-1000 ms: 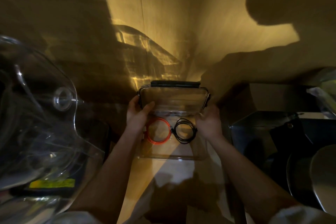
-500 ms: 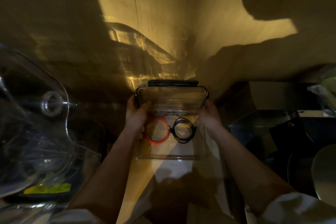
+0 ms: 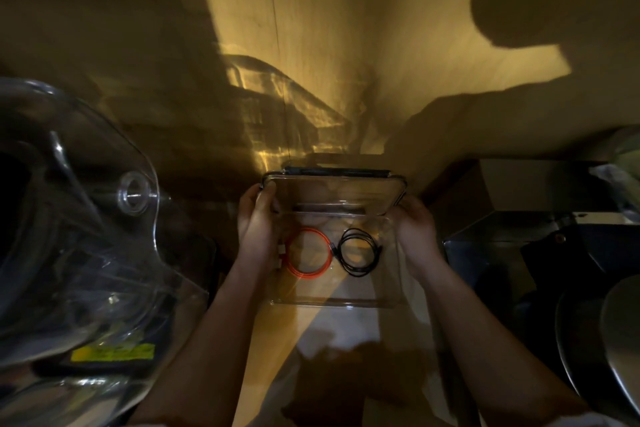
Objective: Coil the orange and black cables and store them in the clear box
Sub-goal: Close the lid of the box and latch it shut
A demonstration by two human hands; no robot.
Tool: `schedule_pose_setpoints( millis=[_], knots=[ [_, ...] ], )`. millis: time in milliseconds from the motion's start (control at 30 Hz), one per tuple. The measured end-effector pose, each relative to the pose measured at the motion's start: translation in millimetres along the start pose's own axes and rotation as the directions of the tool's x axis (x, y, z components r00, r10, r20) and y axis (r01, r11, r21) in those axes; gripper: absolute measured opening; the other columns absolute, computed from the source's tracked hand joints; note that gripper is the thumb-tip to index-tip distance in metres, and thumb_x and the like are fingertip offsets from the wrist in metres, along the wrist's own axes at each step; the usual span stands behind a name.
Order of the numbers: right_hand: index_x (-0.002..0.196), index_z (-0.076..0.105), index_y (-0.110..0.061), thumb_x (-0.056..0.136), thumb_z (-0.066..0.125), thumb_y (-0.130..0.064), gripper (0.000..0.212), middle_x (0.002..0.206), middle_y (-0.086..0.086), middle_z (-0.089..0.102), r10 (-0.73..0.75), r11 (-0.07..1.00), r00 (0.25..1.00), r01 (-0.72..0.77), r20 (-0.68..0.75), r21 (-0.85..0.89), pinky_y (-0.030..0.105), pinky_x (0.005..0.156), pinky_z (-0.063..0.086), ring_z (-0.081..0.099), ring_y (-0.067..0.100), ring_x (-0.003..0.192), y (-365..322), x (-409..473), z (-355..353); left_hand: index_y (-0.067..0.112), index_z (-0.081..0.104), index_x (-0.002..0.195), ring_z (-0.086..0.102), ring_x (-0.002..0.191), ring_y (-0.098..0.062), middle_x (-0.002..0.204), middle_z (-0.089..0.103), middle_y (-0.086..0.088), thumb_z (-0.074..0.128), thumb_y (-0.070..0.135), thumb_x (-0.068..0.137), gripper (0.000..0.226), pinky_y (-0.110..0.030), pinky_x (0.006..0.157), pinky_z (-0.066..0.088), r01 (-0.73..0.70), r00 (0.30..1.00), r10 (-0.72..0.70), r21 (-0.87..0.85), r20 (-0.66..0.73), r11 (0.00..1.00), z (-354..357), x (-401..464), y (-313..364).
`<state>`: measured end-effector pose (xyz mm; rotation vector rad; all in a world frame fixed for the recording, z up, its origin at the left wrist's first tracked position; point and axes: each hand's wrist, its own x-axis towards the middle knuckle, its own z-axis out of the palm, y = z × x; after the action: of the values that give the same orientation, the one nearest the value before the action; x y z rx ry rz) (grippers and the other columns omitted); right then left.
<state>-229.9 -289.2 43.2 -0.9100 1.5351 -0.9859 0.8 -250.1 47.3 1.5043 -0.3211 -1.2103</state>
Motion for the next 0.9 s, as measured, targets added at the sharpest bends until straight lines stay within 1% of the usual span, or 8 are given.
schedule_pose_setpoints(
  millis=[133, 267, 400, 567, 633, 733, 833, 900],
  knots=[
    [0.120, 0.064, -0.008, 0.092, 0.054, -0.001, 0.030, 0.109, 0.005, 0.070, -0.036, 0.995, 0.999, 0.039, -0.038, 0.090, 0.011, 0.071, 0.051, 0.065, 0.004, 0.089, -3.6, -12.2, -1.5, 0.023, 0.065, 0.120, 0.063, 0.113, -0.025, 0.122, 0.066, -0.009, 0.064, 0.050, 0.085, 0.044, -0.037, 0.090, 0.052, -0.053, 0.998, 0.051, -0.051, -0.025, 0.997, -4.9, -6.6, 5.4],
    [0.109, 0.068, -0.014, 0.092, 0.054, -0.006, 0.024, 0.108, 0.009, 0.071, -0.014, 0.985, 0.997, 0.027, -0.078, 0.172, 0.030, 0.086, 0.048, 0.065, 0.023, 0.101, 0.6, -17.7, -8.0, 0.029, 0.067, 0.118, 0.064, 0.116, -0.023, 0.123, 0.069, -0.006, 0.075, 0.068, 0.063, 0.068, -0.049, 0.104, 0.046, -0.009, 1.000, 0.009, -0.141, -0.003, 0.990, -13.3, -7.1, 0.6],
    [0.107, 0.063, -0.008, 0.096, 0.046, 0.001, 0.022, 0.092, 0.000, 0.068, -0.001, 0.958, 0.992, 0.036, -0.122, 0.285, 0.013, 0.071, 0.051, 0.068, 0.003, 0.082, -0.6, -28.3, -12.7, 0.025, 0.065, 0.123, 0.064, 0.115, -0.023, 0.124, 0.069, -0.008, 0.066, 0.074, 0.069, 0.073, -0.048, 0.106, 0.044, 0.021, 1.000, -0.018, -0.179, 0.020, 0.984, -21.0, -10.0, -2.7],
    [0.112, 0.061, -0.010, 0.101, 0.038, -0.012, 0.026, 0.109, 0.008, 0.068, 0.113, 0.858, 0.987, -0.038, -0.115, 0.513, 0.035, 0.099, 0.046, 0.063, 0.022, 0.110, 5.9, -42.0, -17.2, 0.018, 0.065, 0.119, 0.064, 0.115, -0.024, 0.120, 0.069, -0.011, 0.052, 0.056, 0.091, 0.049, -0.048, 0.106, 0.045, 0.006, 0.999, -0.014, -0.199, -0.043, 0.980, -26.5, -25.2, -3.8],
    [0.108, 0.063, -0.014, 0.101, 0.041, -0.016, 0.022, 0.112, 0.007, 0.068, 0.109, 0.855, 0.988, -0.039, -0.106, 0.517, 0.037, 0.100, 0.046, 0.063, 0.022, 0.112, 8.9, -48.5, -20.6, 0.017, 0.063, 0.120, 0.064, 0.113, -0.021, 0.118, 0.068, -0.009, 0.050, 0.047, 0.097, 0.041, -0.042, 0.100, 0.050, -0.014, 0.998, 0.003, -0.163, -0.067, 0.987, -28.0, -31.6, -3.2],
    [0.117, 0.059, -0.005, 0.101, 0.045, -0.014, 0.023, 0.116, 0.011, 0.065, 0.098, 0.888, 0.987, -0.028, -0.129, 0.459, 0.032, 0.093, 0.052, 0.064, 0.020, 0.108, 18.1, -53.1, -25.2, 0.018, 0.057, 0.124, 0.063, 0.091, 0.003, 0.108, 0.065, 0.005, 0.045, 0.032, 0.103, 0.029, -0.013, 0.072, 0.051, -0.099, 0.992, 0.094, -0.065, -0.079, 0.993, -28.3, -37.8, -4.6],
    [0.114, 0.060, -0.007, 0.099, 0.049, -0.011, 0.019, 0.105, 0.007, 0.065, 0.050, 0.931, 0.986, 0.012, -0.161, 0.365, 0.023, 0.070, 0.055, 0.066, 0.013, 0.091, 26.9, -55.8, -26.6, 0.010, 0.060, 0.126, 0.065, 0.094, -0.011, 0.110, 0.068, -0.002, 0.047, 0.039, 0.100, 0.040, -0.019, 0.067, 0.050, -0.123, 0.987, 0.119, -0.024, -0.111, 0.992, -29.9, -41.8, -3.0],
    [0.102, 0.063, -0.019, 0.097, 0.054, -0.017, 0.010, 0.108, 0.015, 0.065, 0.064, 0.936, 0.985, -0.003, -0.162, 0.353, 0.032, 0.075, 0.053, 0.064, 0.022, 0.095, 30.6, -58.7, -26.4, 0.011, 0.062, 0.122, 0.066, 0.100, -0.019, 0.112, 0.069, -0.007, 0.049, 0.040, 0.099, 0.040, -0.025, 0.074, 0.051, -0.126, 0.985, 0.124, -0.005, -0.121, 0.992, -32.0, -39.8, -6.2]
  ],
)
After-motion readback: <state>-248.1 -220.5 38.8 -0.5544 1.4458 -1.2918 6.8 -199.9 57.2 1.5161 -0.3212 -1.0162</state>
